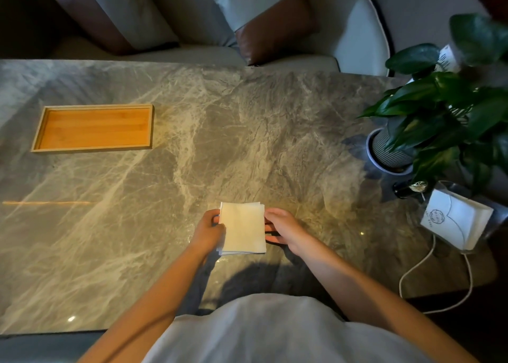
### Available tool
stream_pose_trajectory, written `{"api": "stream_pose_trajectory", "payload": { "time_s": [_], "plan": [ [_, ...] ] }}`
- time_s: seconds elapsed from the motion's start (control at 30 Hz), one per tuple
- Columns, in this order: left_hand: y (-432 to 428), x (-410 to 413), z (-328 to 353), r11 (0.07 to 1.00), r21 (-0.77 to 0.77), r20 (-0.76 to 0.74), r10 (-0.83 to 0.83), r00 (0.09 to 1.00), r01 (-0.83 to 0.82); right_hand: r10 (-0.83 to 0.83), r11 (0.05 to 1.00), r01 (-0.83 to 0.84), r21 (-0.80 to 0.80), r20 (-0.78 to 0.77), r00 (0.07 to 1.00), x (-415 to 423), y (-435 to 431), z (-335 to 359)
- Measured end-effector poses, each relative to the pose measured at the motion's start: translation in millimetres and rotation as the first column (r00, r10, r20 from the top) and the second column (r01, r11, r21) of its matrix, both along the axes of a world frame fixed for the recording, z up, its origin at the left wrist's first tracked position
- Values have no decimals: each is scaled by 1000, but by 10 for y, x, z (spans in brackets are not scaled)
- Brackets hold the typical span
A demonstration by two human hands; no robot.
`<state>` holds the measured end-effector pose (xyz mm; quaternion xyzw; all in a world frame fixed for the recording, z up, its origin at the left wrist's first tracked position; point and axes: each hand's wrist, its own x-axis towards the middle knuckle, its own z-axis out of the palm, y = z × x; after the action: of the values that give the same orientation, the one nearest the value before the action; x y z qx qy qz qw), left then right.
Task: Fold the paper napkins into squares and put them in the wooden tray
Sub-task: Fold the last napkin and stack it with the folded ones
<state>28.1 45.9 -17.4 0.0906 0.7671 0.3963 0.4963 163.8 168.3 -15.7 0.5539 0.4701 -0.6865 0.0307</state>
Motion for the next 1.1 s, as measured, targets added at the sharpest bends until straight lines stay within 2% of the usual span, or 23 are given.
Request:
{"api": "stream_pose_trajectory", "payload": {
  "time_s": [0.47,0.63,0.7,0.83,0.93,1.1],
  "plan": [
    [-72,93,-72,1000,-8,-42,17,999,-18,97,989,-98,108,11,995,-27,-46,-65],
    [-106,67,-115,997,10,-112,75,991,-75,128,953,-140,269,61,990,-34,-45,-94],
    [-140,78,-134,995,-1,-91,95,991,-95,128,937,-152,313,95,987,-32,-43,-117],
    [-178,132,-152,997,-21,-51,76,996,-77,188,926,-218,308,126,974,-62,-86,-179],
    [-137,169,-128,997,19,-39,71,997,-70,237,914,-267,304,134,962,-113,-125,-193],
    [-133,170,-109,997,42,-39,63,997,-61,181,919,-214,332,128,975,-122,-150,-192]
  ]
}}
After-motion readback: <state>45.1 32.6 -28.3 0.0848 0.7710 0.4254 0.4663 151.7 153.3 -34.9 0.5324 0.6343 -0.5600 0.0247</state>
